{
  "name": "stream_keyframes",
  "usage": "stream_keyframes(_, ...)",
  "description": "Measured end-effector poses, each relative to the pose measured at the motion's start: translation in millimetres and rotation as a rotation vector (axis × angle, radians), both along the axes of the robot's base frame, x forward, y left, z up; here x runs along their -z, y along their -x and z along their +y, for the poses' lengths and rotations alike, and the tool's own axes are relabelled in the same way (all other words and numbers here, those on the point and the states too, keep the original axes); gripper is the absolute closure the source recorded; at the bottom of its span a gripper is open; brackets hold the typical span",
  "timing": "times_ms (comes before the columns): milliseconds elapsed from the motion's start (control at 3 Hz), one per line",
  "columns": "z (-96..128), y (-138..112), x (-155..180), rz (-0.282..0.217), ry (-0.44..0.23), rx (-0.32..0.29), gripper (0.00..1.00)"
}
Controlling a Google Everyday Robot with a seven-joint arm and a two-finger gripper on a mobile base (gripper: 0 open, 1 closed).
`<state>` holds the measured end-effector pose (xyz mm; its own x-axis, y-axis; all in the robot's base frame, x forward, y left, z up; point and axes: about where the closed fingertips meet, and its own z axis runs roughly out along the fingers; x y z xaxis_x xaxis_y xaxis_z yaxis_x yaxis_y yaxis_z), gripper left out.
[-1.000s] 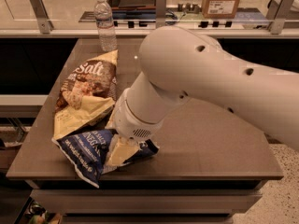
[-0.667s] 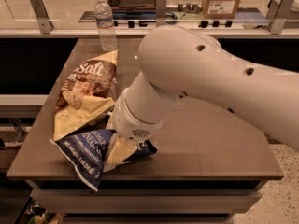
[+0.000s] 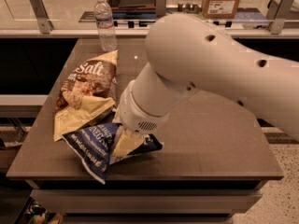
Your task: Move blue chip bag near water bottle
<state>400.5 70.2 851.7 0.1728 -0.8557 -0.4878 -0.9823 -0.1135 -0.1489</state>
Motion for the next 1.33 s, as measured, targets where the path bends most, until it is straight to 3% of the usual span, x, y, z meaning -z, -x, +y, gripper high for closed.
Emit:
stream_keyframes(667, -56, -50, -33, -0.087, -0.051, 0.177, 1.0)
stream_keyframes(1333, -93, -119, -81, -0.191, 0.004, 0.304, 1.0)
